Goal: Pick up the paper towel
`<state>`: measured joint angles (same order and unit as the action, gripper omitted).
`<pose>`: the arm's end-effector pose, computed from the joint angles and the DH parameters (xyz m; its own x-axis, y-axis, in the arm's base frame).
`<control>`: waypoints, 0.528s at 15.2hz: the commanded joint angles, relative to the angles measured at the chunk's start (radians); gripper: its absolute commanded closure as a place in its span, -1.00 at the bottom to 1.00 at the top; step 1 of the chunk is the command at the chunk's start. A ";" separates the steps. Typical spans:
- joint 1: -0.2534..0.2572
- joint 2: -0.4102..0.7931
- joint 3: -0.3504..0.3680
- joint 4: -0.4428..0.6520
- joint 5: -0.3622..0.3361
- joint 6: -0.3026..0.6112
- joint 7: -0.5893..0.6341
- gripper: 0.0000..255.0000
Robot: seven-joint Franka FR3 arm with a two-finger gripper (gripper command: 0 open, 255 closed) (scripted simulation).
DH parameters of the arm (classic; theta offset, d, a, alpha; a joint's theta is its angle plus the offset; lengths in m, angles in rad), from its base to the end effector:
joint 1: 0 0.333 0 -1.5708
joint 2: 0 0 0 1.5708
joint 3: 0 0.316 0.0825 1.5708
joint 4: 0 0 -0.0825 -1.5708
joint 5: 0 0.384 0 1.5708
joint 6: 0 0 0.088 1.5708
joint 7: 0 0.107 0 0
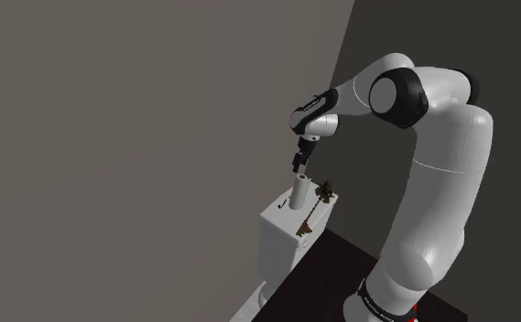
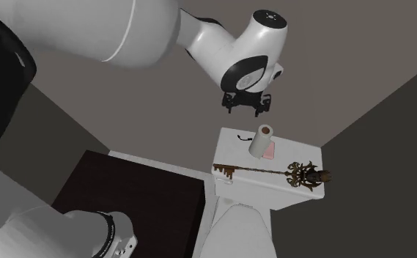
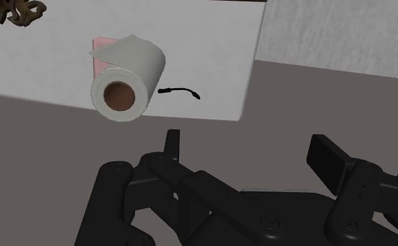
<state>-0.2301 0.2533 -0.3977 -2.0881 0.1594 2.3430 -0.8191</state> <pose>0.4743 -0.3353 0.3141 0.9951 0.0938 0.0313 0.0937 -0.9956 0.0048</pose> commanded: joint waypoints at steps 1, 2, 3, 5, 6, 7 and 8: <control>-0.028 0.080 0.007 0.067 0.040 0.000 -0.038 -1.00; -0.045 0.119 0.011 0.099 0.058 0.000 -0.056 -1.00; -0.061 0.158 0.016 0.132 0.074 -0.001 -0.072 -1.00; -0.096 0.235 0.028 0.204 0.103 -0.006 -0.100 -1.00; -0.114 0.274 0.034 0.241 0.115 -0.010 -0.112 -1.00; -0.131 0.312 0.040 0.280 0.126 -0.015 -0.122 -1.00; -0.149 0.351 0.046 0.321 0.136 -0.021 -0.132 -1.00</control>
<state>-0.3584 0.5666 -0.3572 -1.8027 0.2830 2.3249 -0.9349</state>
